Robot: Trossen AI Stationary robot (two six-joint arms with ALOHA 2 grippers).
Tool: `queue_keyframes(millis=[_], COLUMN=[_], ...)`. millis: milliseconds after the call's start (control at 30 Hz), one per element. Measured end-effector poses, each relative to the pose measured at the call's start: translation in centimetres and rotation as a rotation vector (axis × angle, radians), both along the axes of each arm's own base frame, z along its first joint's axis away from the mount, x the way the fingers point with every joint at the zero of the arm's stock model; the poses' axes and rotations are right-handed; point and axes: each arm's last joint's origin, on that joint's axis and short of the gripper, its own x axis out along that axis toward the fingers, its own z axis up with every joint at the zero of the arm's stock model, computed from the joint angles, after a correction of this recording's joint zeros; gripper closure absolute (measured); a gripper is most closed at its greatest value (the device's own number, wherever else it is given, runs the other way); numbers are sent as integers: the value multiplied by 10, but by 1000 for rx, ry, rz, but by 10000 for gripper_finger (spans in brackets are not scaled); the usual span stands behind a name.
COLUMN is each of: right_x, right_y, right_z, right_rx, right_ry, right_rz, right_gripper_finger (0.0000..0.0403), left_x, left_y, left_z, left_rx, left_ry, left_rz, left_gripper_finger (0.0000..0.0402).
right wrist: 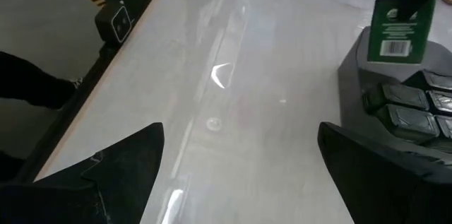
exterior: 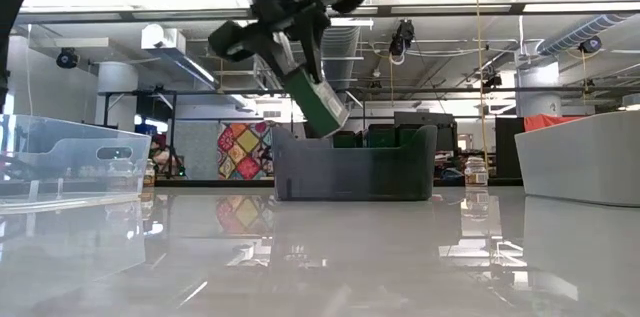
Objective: Sort spices by type
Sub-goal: Put the green spice can into the gray bin
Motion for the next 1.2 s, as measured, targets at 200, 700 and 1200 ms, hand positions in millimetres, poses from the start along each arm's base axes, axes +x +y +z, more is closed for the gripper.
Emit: queue_keyframes(millis=[200,700,1200], right_x=[0,0,1], right_y=[0,-1,-1], right_z=[0,0,0], right_rx=[10,7,-4], right_ry=[1,-14,-27], right_rz=[-11,-37,-53], right_gripper_finger=[37,37,37], left_x=[5,10,7], left_y=[8,19,24], left_z=[-11,-13,-22], left_rx=[-30,-57,-70], left_ry=[25,-14,13], left_rz=[-9,32,76], left_gripper_finger=[275,275,275])
